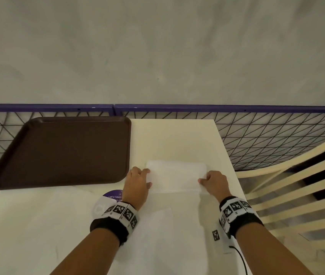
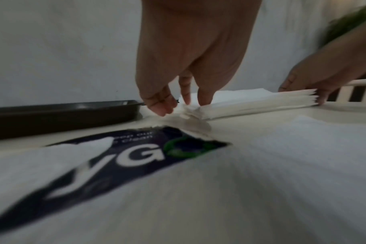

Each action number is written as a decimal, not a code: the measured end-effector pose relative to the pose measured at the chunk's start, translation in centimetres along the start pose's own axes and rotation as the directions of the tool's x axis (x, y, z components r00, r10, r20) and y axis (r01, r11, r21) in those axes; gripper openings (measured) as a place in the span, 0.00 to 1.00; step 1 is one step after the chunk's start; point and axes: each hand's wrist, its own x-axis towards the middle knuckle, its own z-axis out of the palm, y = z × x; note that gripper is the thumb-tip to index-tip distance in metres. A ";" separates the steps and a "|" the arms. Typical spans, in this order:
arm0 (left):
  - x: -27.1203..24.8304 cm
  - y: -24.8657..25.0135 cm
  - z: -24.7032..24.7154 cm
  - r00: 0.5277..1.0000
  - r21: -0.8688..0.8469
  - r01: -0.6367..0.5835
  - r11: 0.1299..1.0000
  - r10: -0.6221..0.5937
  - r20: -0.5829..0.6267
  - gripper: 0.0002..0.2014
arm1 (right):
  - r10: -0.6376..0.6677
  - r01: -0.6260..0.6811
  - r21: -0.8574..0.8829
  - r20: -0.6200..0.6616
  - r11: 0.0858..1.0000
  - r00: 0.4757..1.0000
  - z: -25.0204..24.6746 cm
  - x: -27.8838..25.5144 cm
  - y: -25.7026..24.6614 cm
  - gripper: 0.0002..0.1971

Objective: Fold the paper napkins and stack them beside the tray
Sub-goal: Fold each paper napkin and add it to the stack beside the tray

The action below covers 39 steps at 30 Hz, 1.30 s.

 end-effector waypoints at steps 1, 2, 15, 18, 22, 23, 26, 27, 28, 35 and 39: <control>-0.9 -0.2 -0.3 0.999 0.058 -0.012 0.998 0.015 -0.047 0.18 | 0.000 0.000 0.002 0.029 1.000 1.000 -0.4 0.0 0.1 0.14; -2.0 -0.3 -0.7 0.997 0.061 0.001 0.998 0.004 -0.083 0.17 | -0.001 0.000 0.022 0.062 1.000 0.998 -0.9 -0.3 0.3 0.07; -8.3 2.9 -1.2 0.849 0.120 -0.163 0.979 0.077 0.523 0.32 | -0.158 0.088 0.346 0.179 0.934 0.971 2.1 -14.6 4.2 0.15; -8.9 3.6 -2.1 0.870 -0.180 0.019 0.984 0.073 0.487 0.25 | -0.212 0.105 0.377 0.253 0.920 0.944 3.4 -17.4 4.7 0.18; -9.7 4.4 -5.6 0.929 -0.488 0.024 0.873 0.160 0.333 0.17 | -0.284 0.156 0.366 0.327 0.917 0.901 3.7 -19.7 4.4 0.17; -9.7 4.4 -6.6 0.945 -0.517 0.015 0.856 0.157 0.287 0.20 | -0.289 0.163 0.375 0.311 0.913 0.906 3.4 -20.1 4.2 0.15; -9.6 3.4 -9.5 0.974 -0.519 -0.034 0.854 0.144 0.172 0.23 | -0.285 0.181 0.425 0.195 0.887 0.939 2.1 -20.2 3.6 0.14; -9.6 2.9 -10.2 0.976 -0.483 -0.045 0.875 0.141 0.164 0.24 | -0.284 0.201 0.430 0.138 0.880 0.949 1.6 -20.1 3.3 0.14; -9.7 2.3 -11.0 0.975 -0.430 -0.063 0.901 0.146 0.165 0.24 | -0.278 0.214 0.443 0.084 0.871 0.957 1.1 -19.9 3.0 0.14; -10.3 0.1 -13.2 0.979 -0.343 -0.085 0.936 0.141 0.144 0.23 | -0.259 0.277 0.511 -0.107 0.814 0.960 -0.6 -20.2 1.5 0.08; -10.4 0.4 -12.7 0.986 -0.442 -0.032 0.897 0.101 0.134 0.23 | -0.206 0.259 0.548 -0.157 0.795 0.966 -0.6 -20.7 1.6 0.08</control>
